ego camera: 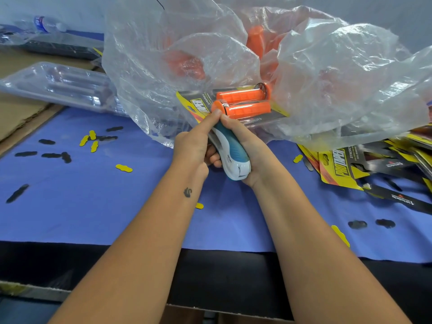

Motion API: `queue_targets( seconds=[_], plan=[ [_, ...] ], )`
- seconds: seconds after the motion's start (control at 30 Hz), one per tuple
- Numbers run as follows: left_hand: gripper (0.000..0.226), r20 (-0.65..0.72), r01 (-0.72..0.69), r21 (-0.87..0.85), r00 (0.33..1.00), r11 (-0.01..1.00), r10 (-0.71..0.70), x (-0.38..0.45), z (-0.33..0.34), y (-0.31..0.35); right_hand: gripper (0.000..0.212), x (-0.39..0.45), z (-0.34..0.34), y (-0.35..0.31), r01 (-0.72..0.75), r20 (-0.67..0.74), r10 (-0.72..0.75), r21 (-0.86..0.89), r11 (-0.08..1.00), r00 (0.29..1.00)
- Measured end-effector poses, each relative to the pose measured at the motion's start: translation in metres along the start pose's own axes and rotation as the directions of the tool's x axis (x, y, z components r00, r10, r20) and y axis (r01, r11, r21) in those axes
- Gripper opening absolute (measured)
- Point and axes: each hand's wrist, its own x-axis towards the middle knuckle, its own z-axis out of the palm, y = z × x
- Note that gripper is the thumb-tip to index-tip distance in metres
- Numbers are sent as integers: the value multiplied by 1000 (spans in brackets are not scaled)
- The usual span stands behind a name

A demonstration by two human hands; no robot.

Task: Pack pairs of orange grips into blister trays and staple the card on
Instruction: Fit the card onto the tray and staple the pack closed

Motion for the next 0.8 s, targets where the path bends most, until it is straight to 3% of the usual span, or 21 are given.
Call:
queue_targets(
  seconds=[0.17, 0.4, 0.53, 0.6, 0.7, 0.8],
  plan=[
    [42, -81, -57, -8, 995, 998, 56, -2, 3, -4, 39, 1, 1, 0, -13, -20, 14, 8, 1000, 1000],
    [38, -18, -62, 33, 998, 998, 63, 0, -1, -4, 41, 0, -2, -1, -7, -1, 7, 0, 1000, 1000],
    [50, 21, 10, 54, 1000, 999, -11, 3, -9, 4, 46, -4, -6, -4, -10, 70, 25, -211, 977, 997],
    [41, -9, 2, 64, 1000, 998, -1, 6, -13, 7, 42, -5, -6, -3, -7, 103, 41, -307, 952, 994],
    [30, 0, -22, -95, 1000, 995, 22, 8, -17, 13, 32, -7, -7, -3, 6, 136, 55, -411, 912, 989],
    [30, 40, -75, -183, 996, 980, 84, 11, -20, 16, 40, -8, -10, -1, 8, 163, 71, -437, 899, 984]
  ],
)
